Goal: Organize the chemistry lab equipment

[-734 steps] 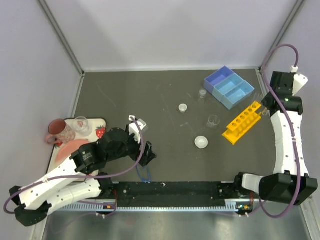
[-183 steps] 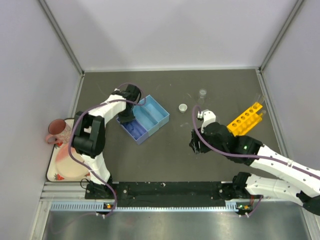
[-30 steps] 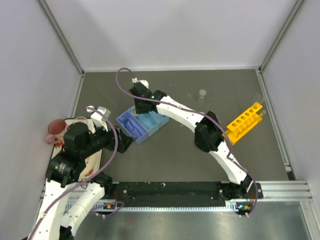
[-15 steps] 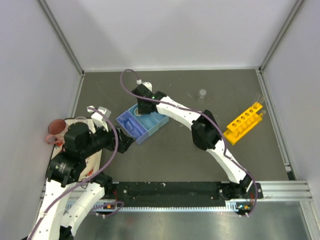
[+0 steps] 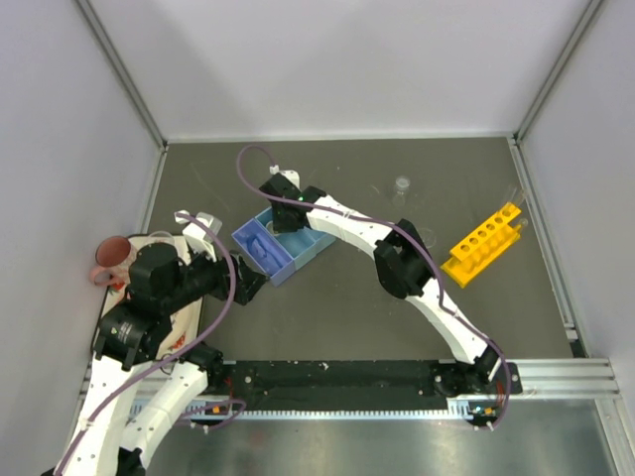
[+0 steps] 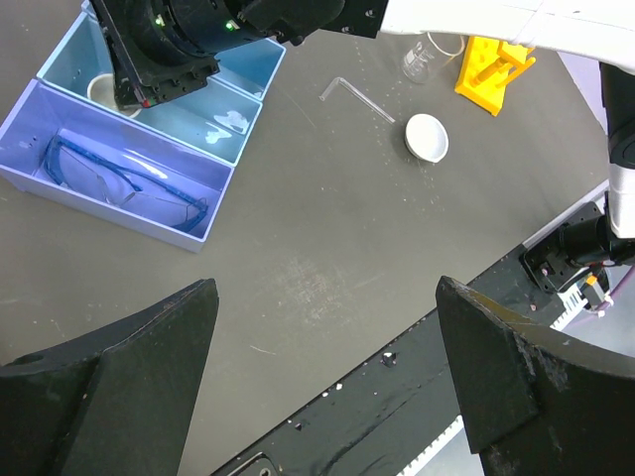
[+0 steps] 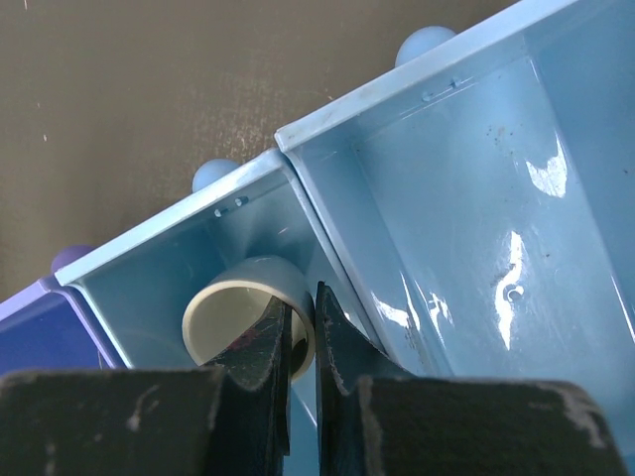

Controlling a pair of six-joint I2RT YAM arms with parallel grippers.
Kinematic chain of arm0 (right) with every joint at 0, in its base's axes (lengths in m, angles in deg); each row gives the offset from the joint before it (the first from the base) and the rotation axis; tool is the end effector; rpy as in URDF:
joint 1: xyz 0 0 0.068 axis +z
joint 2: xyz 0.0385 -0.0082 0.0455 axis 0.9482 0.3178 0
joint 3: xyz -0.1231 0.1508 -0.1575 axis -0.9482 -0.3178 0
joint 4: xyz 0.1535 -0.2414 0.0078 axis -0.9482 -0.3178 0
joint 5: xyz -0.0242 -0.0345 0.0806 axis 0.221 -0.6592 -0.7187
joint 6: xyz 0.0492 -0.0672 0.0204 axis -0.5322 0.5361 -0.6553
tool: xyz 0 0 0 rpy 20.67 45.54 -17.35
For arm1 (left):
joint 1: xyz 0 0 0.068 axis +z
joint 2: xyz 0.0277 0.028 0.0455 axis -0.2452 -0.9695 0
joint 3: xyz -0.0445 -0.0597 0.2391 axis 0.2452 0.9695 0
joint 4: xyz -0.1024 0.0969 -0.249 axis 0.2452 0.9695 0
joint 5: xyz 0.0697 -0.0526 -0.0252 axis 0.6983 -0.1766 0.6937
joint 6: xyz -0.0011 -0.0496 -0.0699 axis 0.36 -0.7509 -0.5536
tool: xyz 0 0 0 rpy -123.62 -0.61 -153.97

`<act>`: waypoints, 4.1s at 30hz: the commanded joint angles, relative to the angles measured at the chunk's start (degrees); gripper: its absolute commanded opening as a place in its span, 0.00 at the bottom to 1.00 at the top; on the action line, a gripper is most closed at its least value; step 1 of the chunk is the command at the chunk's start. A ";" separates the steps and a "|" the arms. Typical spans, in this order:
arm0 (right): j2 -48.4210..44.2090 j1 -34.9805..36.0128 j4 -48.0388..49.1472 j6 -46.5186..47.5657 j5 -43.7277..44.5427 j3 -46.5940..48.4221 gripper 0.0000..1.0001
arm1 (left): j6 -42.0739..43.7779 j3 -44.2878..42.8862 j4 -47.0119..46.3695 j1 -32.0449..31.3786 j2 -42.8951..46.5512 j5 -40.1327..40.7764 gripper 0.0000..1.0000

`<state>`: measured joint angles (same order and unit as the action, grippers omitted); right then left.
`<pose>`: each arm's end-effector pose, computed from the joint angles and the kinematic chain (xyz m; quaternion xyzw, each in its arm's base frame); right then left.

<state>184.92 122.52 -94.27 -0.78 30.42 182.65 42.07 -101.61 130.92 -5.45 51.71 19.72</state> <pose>0.3776 0.4444 0.1340 -0.0784 0.9399 0.1598 0.2915 0.1506 -0.0812 0.3483 0.1280 0.8199 -0.2998 0.4707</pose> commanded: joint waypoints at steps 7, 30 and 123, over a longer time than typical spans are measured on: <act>0.86 -0.25 2.35 -0.87 2.81 3.54 0.22 | 0.30 0.04 -0.85 -0.58 0.11 0.54 0.96; -13.46 1.77 0.86 3.26 7.12 -2.87 0.35 | 0.57 0.57 -0.77 -1.10 0.46 1.25 0.96; -79.91 -7.63 17.38 -32.60 20.04 -102.02 0.36 | -13.67 -28.33 -5.60 16.21 -69.65 27.26 0.91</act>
<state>104.46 115.78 -78.38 -32.03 48.10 80.60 29.11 -124.65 126.02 9.88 -13.34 45.53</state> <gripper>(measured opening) 0.373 0.917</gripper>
